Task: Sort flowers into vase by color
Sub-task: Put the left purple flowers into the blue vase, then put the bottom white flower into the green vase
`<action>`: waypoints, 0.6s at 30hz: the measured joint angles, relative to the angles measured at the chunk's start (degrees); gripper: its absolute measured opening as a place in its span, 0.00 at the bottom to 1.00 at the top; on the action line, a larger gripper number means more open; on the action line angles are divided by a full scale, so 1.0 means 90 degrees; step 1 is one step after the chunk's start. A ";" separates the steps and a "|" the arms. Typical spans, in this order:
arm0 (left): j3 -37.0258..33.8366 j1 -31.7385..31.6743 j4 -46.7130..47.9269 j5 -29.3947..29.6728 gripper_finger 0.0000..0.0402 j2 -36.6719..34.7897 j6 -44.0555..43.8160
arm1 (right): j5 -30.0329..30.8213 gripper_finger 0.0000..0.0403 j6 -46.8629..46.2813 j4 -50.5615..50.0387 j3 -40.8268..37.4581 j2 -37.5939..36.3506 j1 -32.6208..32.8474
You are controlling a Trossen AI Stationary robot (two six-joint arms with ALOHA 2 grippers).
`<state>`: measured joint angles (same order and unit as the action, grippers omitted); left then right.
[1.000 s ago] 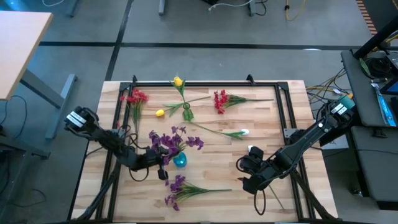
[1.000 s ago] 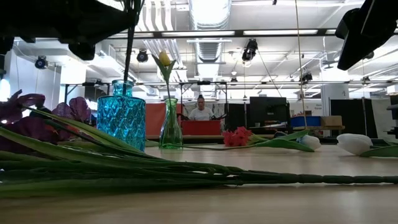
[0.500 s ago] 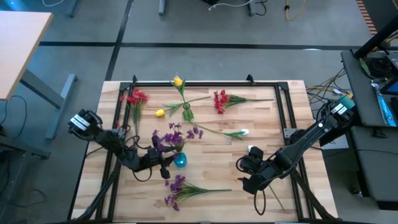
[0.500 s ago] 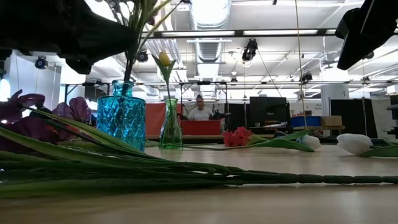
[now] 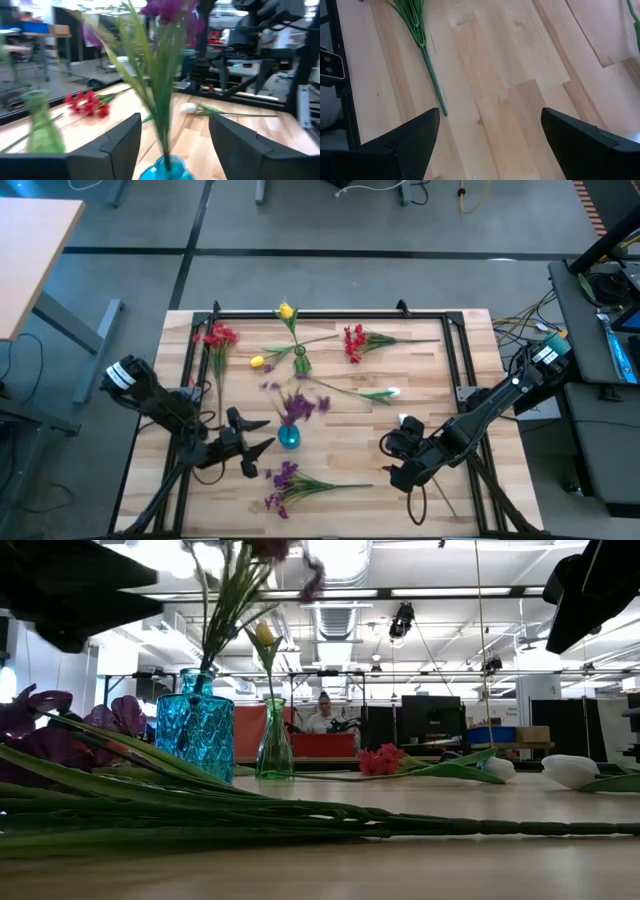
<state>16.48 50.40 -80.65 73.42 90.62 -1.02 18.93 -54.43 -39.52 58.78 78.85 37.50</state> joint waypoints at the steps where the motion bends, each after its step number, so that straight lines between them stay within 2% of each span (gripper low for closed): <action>1: -0.0010 0.0140 -0.0004 0.0212 0.56 -0.0014 -0.0042 | -0.0019 0.85 -0.0036 -0.0005 0.0000 0.0000 -0.0001; 5: -0.0052 0.0656 -0.0020 0.0489 0.57 -0.0164 -0.0527 | -0.0164 0.85 -0.0208 -0.0047 0.0000 0.0000 -0.0002; 9: -0.0057 0.1053 -0.0030 0.0561 0.54 -0.0390 -0.0897 | -0.0429 0.85 -0.0415 -0.0091 0.0000 0.0000 -0.0066; 13: -0.0057 0.1391 -0.0037 0.1149 0.48 -0.0540 -0.1144 | -0.0674 0.85 -0.0906 -0.0256 0.0000 0.0000 -0.0213; 18: -0.0057 0.1716 -0.0035 0.1762 0.42 -0.0544 -0.1420 | -0.1074 0.85 -0.1783 -0.1229 0.0000 0.0000 -0.0394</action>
<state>15.97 65.85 -80.97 89.28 85.72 -13.81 9.27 -70.49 -50.57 58.78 78.85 33.95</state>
